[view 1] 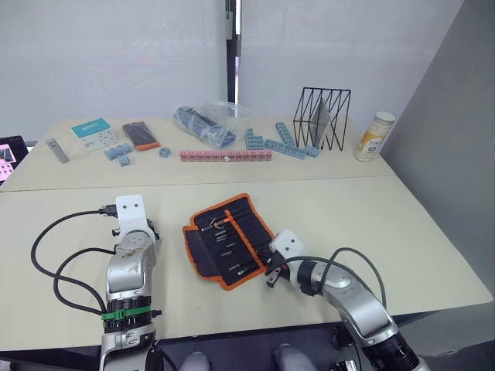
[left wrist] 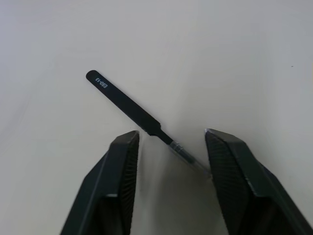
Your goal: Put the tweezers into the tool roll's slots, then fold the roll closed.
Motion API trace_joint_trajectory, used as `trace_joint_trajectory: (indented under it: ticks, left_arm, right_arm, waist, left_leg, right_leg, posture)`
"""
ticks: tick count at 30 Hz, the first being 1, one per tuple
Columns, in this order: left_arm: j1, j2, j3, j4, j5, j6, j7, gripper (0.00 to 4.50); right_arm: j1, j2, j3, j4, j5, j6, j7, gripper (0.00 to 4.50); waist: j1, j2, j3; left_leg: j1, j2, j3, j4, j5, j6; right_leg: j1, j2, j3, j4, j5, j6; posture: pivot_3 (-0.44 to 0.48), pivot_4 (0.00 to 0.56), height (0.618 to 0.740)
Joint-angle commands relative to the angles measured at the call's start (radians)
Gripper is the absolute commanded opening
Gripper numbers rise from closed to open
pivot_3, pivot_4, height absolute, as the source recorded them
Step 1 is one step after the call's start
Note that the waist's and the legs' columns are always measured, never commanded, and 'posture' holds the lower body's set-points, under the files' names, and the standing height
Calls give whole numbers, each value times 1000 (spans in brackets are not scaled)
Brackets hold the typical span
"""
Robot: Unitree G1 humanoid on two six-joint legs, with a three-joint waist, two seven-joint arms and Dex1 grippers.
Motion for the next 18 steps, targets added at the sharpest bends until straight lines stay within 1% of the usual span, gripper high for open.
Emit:
trace_joint_trajectory:
  ticks: [1,3,9,12,17,18]
  left_arm:
    - [27,3,25,53,10,20,18,683]
    - [26,3,31,61,10,18,24,42]
    - [27,22,46,74,7,8,20,14]
    - [40,47,31,42,8,11,-3,14]
    - [127,115,-9,-131,-7,48,-102,14]
    - [163,130,-8,-194,-22,69,-133,14]
  right_arm:
    - [56,-29,32,114,-33,84,-4,0]
    - [56,-29,31,115,-33,85,-5,0]
    - [61,-29,29,111,-33,88,-7,0]
    - [62,-30,29,109,-33,89,-8,0]
    - [70,-33,28,102,-33,88,-10,0]
    - [73,-35,27,98,-33,88,-10,0]
  waist:
    - [0,0,0]
    - [-1,1,0]
    - [-1,3,-1]
    - [-2,4,-1]
    - [-11,4,0]
    - [-11,3,0]
  left_leg:
    - [0,0,0,0,0,0]
    - [0,0,0,0,0,0]
    - [0,0,0,-1,0,0]
    - [0,0,0,-1,0,0]
    - [0,0,0,-7,0,0]
    - [0,0,0,-9,0,0]
  right_leg:
    - [0,0,0,0,0,0]
    - [0,0,0,-1,0,0]
    - [0,0,0,-2,0,0]
    - [0,0,0,-3,0,0]
    - [0,0,0,-8,0,0]
    - [0,0,0,-8,0,0]
  posture:
    - [0,150,706]
    - [0,150,706]
    - [0,150,706]
    - [0,150,706]
    - [0,150,706]
    - [0,150,706]
